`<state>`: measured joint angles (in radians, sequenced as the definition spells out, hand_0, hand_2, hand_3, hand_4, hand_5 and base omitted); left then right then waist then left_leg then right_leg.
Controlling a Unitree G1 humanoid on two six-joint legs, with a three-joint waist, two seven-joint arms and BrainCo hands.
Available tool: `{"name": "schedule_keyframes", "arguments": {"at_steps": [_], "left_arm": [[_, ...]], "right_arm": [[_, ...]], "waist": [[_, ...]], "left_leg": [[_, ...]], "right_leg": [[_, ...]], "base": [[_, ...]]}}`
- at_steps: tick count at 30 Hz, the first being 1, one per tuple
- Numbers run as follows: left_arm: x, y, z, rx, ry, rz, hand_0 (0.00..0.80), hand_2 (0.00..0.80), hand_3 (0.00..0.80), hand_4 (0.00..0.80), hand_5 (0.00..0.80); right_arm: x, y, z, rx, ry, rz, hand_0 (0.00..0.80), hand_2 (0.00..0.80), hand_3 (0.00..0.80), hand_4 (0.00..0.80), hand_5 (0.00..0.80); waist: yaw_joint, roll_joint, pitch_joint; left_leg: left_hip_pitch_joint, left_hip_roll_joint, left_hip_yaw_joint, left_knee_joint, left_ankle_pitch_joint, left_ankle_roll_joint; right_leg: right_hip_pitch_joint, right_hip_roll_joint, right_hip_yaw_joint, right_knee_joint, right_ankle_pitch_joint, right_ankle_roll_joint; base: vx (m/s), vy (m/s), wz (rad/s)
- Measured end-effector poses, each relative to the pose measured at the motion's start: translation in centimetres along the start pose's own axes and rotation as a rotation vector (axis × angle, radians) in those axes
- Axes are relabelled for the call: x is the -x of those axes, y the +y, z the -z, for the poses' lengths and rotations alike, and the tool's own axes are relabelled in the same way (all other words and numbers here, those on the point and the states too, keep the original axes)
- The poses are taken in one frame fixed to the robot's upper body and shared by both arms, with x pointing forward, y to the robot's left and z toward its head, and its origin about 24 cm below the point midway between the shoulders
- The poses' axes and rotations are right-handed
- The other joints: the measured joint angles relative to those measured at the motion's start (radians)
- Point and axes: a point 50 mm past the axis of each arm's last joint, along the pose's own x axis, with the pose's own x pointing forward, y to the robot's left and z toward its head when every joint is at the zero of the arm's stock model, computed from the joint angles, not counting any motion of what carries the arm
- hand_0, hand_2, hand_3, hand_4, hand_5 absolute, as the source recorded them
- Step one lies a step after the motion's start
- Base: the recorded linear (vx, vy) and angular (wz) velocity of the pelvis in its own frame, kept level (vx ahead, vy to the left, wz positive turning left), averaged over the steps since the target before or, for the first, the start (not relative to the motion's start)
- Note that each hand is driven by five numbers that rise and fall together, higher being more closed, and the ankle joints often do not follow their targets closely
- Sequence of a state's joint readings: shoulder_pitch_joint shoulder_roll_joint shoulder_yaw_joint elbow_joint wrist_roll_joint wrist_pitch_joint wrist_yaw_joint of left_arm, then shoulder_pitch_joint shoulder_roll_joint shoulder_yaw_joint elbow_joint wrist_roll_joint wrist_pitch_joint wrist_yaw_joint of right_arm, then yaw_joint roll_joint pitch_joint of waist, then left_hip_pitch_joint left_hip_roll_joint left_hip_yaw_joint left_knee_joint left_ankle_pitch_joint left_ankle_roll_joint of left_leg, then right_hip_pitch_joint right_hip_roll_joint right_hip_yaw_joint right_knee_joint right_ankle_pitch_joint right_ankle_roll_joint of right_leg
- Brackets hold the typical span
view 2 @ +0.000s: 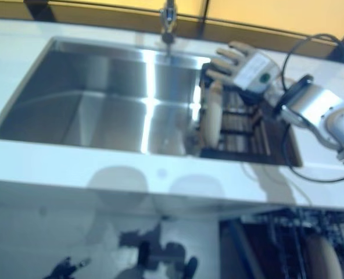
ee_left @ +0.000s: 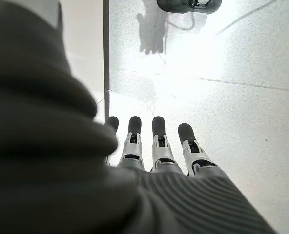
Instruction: Take plates into dishwasher
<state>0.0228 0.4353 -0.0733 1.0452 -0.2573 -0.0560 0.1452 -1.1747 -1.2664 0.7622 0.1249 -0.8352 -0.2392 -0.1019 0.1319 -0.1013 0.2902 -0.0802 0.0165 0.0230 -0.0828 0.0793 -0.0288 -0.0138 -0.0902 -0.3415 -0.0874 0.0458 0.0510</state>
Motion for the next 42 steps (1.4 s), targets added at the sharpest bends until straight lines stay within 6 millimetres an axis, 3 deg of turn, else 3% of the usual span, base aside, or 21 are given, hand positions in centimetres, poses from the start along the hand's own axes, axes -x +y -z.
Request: {"name": "schedule_keyframes", "arguments": {"at_steps": [28, 39, 40, 42], "left_arm": [[0.0, -0.3, -0.9, 0.031, -0.055, 0.036, 0.000, 0.000, 0.000, 0.000, 0.000], [0.0, -0.5, -1.2, 0.046, -0.076, 0.052, 0.000, 0.000, 0.000, 0.000, 0.000], [0.0, -0.5, -1.2, 0.049, -0.077, 0.055, 0.000, 0.000, 0.000, 0.000, 0.000], [0.0, -0.5, -1.2, 0.051, -0.077, 0.059, 0.000, 0.000, 0.000, 0.000, 0.000]], "right_arm": [[-1.3, 0.1, -1.6, -0.020, -0.042, -0.018, 0.000, 0.000, 0.000, 0.000, 0.000], [-0.7, 2.0, -2.9, 0.078, -0.123, -0.113, 0.000, 0.000, 0.000, 0.000, 0.000], [-0.7, 2.2, -3.0, 0.088, -0.133, -0.122, 0.047, 0.047, 0.047, 0.047, 0.047], [-0.5, 2.6, -3.3, 0.097, -0.146, -0.139, 0.063, 0.063, 0.063, 0.063, 0.063]], "waist": [[0.024, 0.017, 0.011], [0.023, 0.023, 0.019], [0.023, 0.023, 0.019], [0.023, 0.022, 0.019]], "left_leg": [[-0.018, -0.001, -0.001, 0.000, 0.000, 0.000], [-0.017, -0.001, 0.000, 0.001, 0.001, 0.000], [-0.017, -0.001, 0.000, 0.002, 0.001, 0.000], [-0.016, 0.000, 0.000, 0.002, 0.001, 0.000]], "right_leg": [[-0.017, -0.001, 0.000, 0.000, 0.000, 0.000], [-0.017, -0.001, 0.000, 0.001, 0.000, 0.000], [-0.016, -0.001, 0.000, 0.001, 0.000, 0.000], [-0.015, -0.001, 0.000, 0.001, 0.000, 0.000]], "base": [[0.000, 0.000, 0.00], [0.000, 0.000, 0.00], [0.000, 0.000, 0.00], [0.000, 0.000, 0.00]]}}
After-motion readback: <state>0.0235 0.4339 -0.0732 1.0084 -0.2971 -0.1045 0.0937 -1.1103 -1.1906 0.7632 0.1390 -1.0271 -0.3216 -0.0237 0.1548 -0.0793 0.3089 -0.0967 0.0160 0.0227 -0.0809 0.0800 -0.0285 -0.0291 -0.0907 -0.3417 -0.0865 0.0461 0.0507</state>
